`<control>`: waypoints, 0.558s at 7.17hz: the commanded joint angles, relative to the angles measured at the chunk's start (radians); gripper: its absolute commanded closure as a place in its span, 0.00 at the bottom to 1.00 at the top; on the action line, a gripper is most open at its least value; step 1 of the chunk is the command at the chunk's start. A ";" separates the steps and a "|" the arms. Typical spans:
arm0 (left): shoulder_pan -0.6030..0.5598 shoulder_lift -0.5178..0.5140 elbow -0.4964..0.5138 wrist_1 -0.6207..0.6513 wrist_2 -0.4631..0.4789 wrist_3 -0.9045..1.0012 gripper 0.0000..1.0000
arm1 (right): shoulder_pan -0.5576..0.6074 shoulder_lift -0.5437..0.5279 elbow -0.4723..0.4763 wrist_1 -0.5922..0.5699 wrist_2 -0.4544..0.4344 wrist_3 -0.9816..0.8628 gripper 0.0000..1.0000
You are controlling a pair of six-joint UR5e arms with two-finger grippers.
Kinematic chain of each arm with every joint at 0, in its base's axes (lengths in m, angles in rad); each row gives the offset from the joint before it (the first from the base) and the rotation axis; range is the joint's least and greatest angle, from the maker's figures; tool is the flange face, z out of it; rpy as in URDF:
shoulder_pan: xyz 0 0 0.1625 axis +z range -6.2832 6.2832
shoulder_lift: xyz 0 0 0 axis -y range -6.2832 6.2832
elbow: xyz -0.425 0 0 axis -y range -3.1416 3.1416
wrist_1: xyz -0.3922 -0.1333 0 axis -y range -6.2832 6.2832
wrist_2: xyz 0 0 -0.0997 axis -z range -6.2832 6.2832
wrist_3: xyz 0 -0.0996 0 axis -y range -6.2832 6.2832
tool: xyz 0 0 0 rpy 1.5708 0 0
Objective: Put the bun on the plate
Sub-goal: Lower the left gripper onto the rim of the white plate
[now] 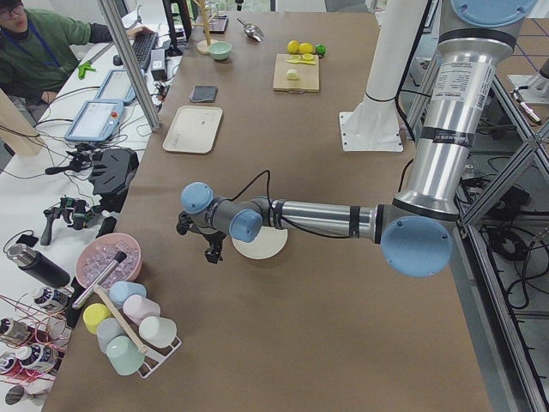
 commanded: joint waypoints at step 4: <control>0.124 0.007 0.019 -0.071 0.004 0.012 0.10 | -0.016 0.001 -0.004 0.000 -0.008 -0.001 0.00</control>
